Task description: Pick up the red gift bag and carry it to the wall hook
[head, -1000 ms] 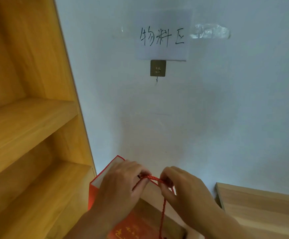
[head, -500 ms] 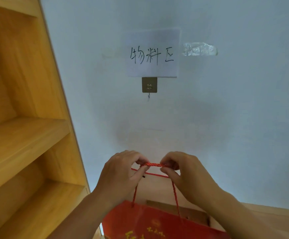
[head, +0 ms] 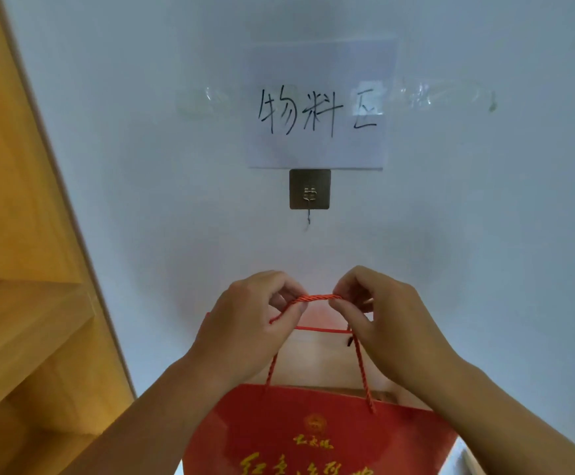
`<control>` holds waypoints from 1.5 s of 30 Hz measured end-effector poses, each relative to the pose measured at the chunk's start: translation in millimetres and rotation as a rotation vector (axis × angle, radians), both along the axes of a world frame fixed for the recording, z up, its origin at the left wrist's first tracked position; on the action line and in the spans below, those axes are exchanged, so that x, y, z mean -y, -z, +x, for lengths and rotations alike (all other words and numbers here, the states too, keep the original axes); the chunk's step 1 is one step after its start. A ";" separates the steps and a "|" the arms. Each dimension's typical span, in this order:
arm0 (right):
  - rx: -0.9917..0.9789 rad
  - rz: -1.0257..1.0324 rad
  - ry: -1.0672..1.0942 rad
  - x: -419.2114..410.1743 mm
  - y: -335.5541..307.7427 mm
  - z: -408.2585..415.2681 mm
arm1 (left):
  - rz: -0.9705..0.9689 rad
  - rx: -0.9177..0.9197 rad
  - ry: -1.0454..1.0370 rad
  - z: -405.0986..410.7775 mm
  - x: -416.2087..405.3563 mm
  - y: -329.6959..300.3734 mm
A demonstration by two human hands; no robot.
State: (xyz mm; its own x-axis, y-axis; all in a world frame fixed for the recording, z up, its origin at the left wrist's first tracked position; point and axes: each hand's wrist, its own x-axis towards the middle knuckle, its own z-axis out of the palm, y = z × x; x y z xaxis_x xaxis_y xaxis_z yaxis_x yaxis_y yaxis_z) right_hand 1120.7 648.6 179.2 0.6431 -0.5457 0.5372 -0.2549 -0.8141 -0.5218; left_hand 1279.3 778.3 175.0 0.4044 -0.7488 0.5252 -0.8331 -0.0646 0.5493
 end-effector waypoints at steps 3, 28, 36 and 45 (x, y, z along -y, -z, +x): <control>0.032 0.000 0.026 15.8 -5.4 24.0 | -0.013 0.011 0.015 27.2 22.1 -7.7; 0.097 -0.135 0.183 88.7 -38.5 99.8 | -0.109 0.038 -0.149 84.7 100.3 -36.4; 0.133 -0.356 0.231 71.7 -3.2 101.5 | -0.095 0.218 -0.114 64.6 93.2 4.0; 0.114 -0.203 0.215 58.6 2.4 89.3 | -0.067 0.224 -0.089 64.9 70.2 8.7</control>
